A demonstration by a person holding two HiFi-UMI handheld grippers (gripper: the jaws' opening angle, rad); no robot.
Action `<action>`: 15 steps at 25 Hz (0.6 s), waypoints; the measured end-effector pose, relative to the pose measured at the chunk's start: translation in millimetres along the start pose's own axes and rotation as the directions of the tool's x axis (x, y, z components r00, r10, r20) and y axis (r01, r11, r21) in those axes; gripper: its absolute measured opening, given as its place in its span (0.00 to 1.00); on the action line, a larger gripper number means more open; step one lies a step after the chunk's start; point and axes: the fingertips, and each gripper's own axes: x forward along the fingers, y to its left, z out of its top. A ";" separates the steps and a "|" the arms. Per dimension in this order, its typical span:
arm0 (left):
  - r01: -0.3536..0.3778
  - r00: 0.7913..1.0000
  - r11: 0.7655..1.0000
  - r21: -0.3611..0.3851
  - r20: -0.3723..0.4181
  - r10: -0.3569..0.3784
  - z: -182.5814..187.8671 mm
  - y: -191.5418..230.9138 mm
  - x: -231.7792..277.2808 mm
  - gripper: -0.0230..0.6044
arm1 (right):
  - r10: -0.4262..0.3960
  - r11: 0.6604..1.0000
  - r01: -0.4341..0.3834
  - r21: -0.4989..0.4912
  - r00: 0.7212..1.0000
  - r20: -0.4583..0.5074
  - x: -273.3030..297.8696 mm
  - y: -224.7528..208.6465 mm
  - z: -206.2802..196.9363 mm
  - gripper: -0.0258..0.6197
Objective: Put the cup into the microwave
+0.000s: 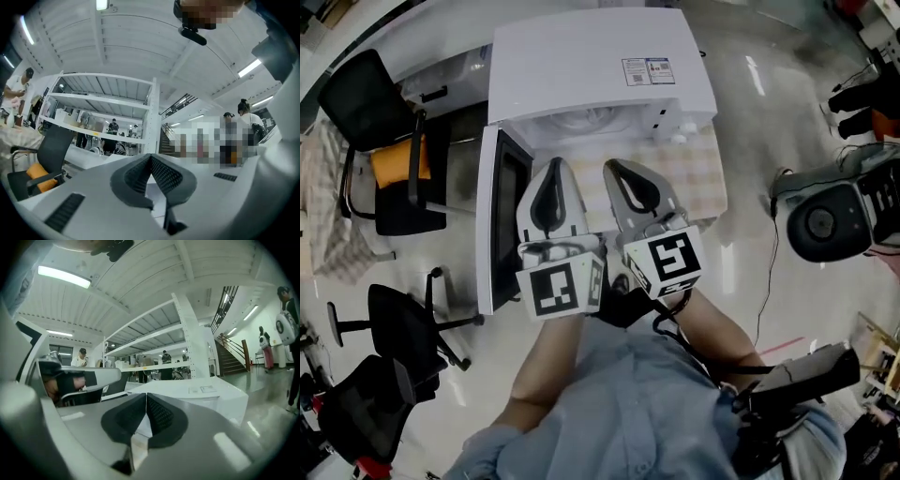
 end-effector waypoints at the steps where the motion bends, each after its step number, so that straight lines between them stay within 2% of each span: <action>1: 0.002 1.000 1.000 0.005 0.008 -0.002 9.8 -1.0 -4.1 0.05 | -0.002 1.000 0.002 -0.005 1.000 0.010 -4.6 3.5 10.2 0.04; 7: 0.010 0.999 1.000 0.018 0.044 -0.010 40.0 -3.4 -15.3 0.05 | -0.011 0.999 0.013 -0.036 0.998 0.061 -17.5 11.4 47.2 0.04; 15: 0.015 0.999 0.999 0.035 0.050 -0.017 49.5 -7.6 -19.3 0.05 | -0.020 0.998 0.025 -0.057 0.997 0.075 -23.2 7.8 58.7 0.04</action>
